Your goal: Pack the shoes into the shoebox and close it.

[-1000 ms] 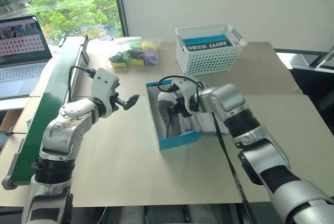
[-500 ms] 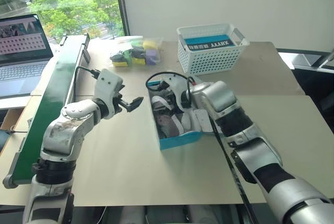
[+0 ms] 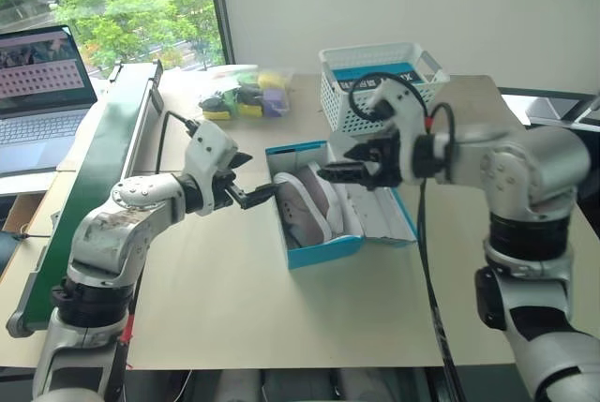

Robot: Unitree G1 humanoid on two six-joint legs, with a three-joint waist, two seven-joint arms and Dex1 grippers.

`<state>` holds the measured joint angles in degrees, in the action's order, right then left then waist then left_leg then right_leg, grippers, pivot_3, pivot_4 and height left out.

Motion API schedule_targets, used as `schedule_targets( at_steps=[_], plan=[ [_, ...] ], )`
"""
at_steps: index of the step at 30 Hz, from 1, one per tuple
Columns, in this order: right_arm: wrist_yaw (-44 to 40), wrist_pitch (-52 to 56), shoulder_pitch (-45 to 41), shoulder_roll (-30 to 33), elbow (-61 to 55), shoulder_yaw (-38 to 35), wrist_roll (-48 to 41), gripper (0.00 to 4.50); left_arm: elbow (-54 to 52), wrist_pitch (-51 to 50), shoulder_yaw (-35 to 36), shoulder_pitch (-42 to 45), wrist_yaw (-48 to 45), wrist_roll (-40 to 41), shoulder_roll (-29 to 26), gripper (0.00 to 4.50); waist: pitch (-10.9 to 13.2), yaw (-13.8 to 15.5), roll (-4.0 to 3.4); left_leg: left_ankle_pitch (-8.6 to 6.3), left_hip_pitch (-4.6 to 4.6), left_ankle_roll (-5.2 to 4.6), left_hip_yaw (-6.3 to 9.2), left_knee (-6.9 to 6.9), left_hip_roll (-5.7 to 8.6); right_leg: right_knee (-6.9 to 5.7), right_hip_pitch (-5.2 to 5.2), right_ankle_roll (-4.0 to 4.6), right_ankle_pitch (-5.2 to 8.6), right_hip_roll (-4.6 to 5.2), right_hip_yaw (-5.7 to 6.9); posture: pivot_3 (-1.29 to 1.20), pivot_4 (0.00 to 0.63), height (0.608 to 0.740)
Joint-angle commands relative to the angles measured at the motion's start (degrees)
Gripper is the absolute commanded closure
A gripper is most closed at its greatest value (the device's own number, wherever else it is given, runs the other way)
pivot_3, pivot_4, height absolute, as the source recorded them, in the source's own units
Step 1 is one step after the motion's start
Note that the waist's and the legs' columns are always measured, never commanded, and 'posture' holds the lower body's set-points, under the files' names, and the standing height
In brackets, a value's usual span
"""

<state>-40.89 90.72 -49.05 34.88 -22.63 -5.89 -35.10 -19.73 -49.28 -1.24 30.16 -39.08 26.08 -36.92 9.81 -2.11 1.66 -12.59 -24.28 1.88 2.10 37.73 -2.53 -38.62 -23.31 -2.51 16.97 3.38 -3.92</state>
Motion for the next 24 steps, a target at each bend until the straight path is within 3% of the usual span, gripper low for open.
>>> schedule_targets(
  at_steps=[1, 13, 16, 24],
  plan=[
    [-1.3, 1.7, 8.0, 2.7, -11.4, -11.2, -5.3, 0.05, 1.6, 0.8, -0.5, 3.4, -1.5, -0.3, -0.7, 0.00, 0.0, 0.1, 0.02, 0.00, 0.00, 0.00, 0.01, 0.00, 0.00, 0.04, 0.02, 0.00, 0.00, -0.01, 0.01, 0.00, 0.150, 0.740],
    [2.8, -0.1, 26.3, 2.8, -24.4, -18.6, -9.4, 0.05, 8.6, 4.6, -3.9, 8.8, -6.3, -2.5, -0.8, 0.00, 0.0, 0.0, 0.00, 0.01, 0.10, -0.04, 0.00, 0.04, 0.02, 0.07, 0.18, -0.02, 0.01, -0.05, -0.05, 0.00, 0.150, 0.740],
    [1.6, -0.6, 30.3, 4.7, -26.6, -19.1, -11.5, 0.69, 9.5, 5.1, -4.4, 9.7, -7.6, -2.6, -0.9, 0.00, 0.0, 0.3, 0.00, 0.01, 0.07, -0.04, 0.00, 0.04, 0.02, 0.10, 0.17, -0.02, 0.01, -0.05, -0.05, 0.00, 0.150, 0.740],
    [5.6, -4.4, 37.1, 5.2, -28.4, -18.6, -10.5, 3.46, 8.3, 6.3, -6.3, 11.2, -17.9, -1.6, -5.8, 0.00, 0.0, 0.0, 0.00, 0.01, 0.10, -0.05, -0.01, 0.04, 0.01, 0.08, 0.18, -0.02, 0.02, -0.06, -0.06, 0.00, 0.150, 0.740]
  ],
)
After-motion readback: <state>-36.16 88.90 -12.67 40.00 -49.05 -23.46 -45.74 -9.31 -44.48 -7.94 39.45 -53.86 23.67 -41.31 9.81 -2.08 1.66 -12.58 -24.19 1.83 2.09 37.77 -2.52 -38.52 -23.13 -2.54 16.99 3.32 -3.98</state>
